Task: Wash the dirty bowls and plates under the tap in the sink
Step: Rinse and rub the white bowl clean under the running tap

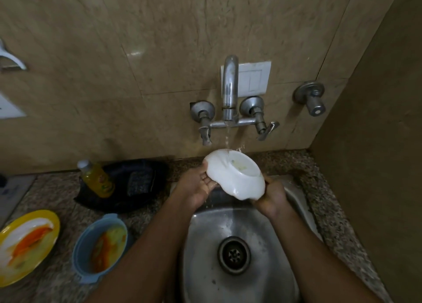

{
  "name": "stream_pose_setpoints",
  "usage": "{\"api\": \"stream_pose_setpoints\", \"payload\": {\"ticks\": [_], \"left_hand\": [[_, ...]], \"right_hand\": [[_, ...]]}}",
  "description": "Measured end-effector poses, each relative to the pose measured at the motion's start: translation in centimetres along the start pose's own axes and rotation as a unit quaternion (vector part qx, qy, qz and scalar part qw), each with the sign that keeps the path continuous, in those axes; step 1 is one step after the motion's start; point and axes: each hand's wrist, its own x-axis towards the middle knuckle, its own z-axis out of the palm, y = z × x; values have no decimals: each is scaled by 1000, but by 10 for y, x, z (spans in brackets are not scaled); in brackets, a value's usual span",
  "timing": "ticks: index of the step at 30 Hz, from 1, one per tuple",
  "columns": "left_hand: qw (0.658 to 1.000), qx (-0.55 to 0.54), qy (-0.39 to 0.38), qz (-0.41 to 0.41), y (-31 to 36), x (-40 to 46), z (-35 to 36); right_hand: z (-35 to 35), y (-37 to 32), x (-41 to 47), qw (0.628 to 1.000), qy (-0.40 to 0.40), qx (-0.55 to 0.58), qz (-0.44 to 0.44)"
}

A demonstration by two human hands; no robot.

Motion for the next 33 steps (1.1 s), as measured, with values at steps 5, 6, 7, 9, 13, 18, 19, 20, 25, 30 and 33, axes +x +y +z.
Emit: {"api": "stream_pose_setpoints", "payload": {"ticks": [5,6,7,9,13,18,19,20,25,30,33], "left_hand": [[999,-51,1,1,10,1,-7],[998,-55,5,5,11,2,-10],[998,-56,12,8,12,1,-11],[998,-56,31,2,13,2,-17],[995,-38,94,-21,18,8,-35],[993,-6,108,-42,17,-3,-43],[994,4,98,-45,16,-6,-42],[995,9,88,-52,17,-11,-41],[994,22,78,-70,15,-10,-43],[991,9,94,-90,15,-6,-43],[989,4,86,-116,16,-1,-47]], "right_hand": [[13,-5,-4,1000,4,20,23],[13,-4,-5,999,-2,25,25],[14,-3,-6,999,-9,30,26],[12,-1,-9,999,-16,37,21],[13,3,-17,997,-66,18,22],[17,10,-28,991,-125,-43,28],[17,11,-29,989,-135,-58,26],[17,11,-30,986,-147,-75,23],[25,15,-40,973,-165,-162,-9],[40,15,-42,974,-128,-180,-42],[47,11,-35,984,-103,-140,-43]]}}
